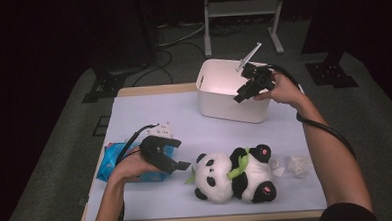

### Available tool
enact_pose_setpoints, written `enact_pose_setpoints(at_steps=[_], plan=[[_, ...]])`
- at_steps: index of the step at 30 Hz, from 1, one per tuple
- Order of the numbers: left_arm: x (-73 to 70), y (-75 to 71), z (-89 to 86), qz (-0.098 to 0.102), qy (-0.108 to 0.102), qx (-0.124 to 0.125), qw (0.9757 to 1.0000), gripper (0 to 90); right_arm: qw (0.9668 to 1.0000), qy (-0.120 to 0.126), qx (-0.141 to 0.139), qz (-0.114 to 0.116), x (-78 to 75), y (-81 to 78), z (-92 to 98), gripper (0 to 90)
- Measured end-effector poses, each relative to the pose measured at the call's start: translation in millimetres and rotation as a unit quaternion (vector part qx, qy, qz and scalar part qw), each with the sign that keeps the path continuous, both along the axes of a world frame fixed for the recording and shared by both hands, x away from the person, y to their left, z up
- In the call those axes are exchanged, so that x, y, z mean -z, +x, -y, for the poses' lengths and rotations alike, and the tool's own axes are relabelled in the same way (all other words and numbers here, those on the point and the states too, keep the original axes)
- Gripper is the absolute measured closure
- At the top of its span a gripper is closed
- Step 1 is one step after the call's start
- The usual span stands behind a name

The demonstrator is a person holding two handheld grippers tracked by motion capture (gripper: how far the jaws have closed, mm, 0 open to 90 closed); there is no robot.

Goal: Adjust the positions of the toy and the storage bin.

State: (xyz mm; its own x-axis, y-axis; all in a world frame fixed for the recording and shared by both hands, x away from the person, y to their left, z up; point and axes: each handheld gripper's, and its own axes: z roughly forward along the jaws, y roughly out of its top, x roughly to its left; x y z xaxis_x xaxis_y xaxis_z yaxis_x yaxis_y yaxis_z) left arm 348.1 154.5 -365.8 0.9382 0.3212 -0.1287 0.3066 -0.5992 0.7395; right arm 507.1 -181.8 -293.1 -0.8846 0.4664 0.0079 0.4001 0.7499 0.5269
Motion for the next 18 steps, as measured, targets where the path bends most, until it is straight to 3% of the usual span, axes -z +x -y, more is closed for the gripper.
enact_pose_setpoints(at_steps=[8,18], plan=[[-0.5,1.2,-1.1,-0.003,-0.008,0.002,1.0000,9.9,0.9999,-0.011,0.000,-0.002,7.3,3.7,-5.8,69.7],[-0.9,1.1,-1.7,-0.005,-0.008,0.001,1.0000,9.9,0.9997,-0.019,0.007,-0.009,13.6,8.6,-11.5,77.2]])
